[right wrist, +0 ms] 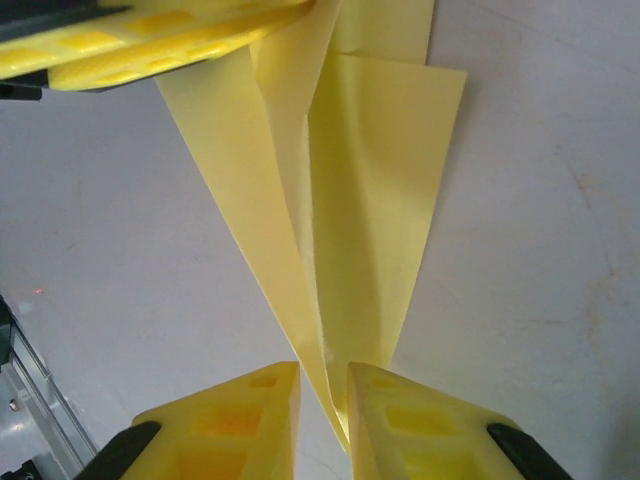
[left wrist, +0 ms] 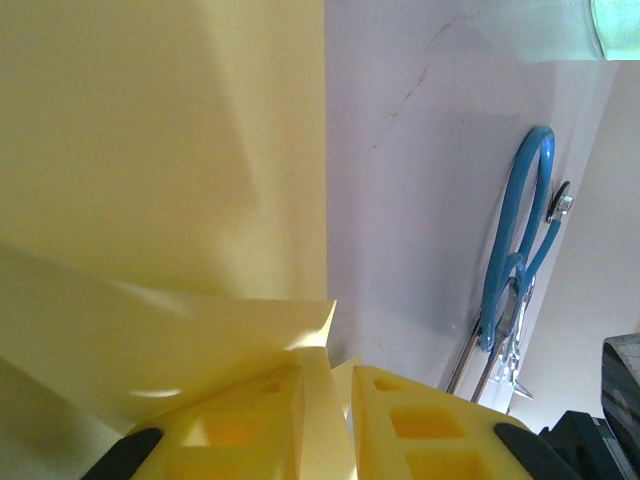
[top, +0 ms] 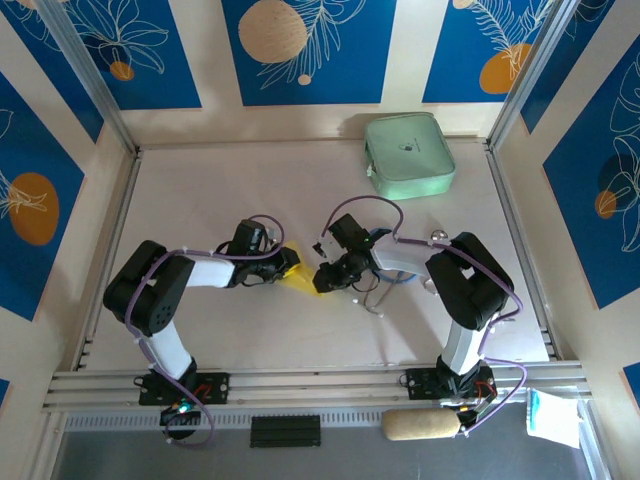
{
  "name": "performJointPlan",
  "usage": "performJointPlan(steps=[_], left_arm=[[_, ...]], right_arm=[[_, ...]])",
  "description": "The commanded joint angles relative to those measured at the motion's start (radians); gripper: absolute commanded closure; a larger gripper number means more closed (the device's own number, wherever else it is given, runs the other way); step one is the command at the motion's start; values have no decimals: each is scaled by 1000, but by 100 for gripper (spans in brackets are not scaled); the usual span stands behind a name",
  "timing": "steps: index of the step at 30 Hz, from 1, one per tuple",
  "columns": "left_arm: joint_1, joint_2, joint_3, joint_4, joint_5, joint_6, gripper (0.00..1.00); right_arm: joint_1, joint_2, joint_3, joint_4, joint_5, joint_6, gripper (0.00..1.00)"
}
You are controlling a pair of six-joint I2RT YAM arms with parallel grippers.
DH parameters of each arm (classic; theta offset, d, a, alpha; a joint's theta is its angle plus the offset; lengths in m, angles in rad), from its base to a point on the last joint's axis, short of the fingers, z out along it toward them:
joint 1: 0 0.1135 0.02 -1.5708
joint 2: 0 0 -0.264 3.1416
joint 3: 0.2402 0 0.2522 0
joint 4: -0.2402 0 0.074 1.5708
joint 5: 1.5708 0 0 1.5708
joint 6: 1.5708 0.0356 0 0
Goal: Fold a paper plane with a square sheet of paper (pick it up from the middle)
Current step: Fourth fold the wing at the center of the table.
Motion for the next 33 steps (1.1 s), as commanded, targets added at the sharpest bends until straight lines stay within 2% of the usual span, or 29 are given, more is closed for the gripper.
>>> performJointPlan(steps=[1,12,22,27,33], left_arm=[[5,-23,9,1,21,-5,80],[5,-28,11,4,24,-11,78],[5,-42,11,4,25,-15,77],[5,-57,13,-2,22,-17,76],[5,-60,24,-10,24,-15,76]], right_arm=[[10,17,24,-23,3,-19,80],[19,40,22,-23,12,-29,87],[23,57,23,-23,19,-31,88],[22,5,25,-22,36,-30,83],[28,-46,21,4,114,-32,77]])
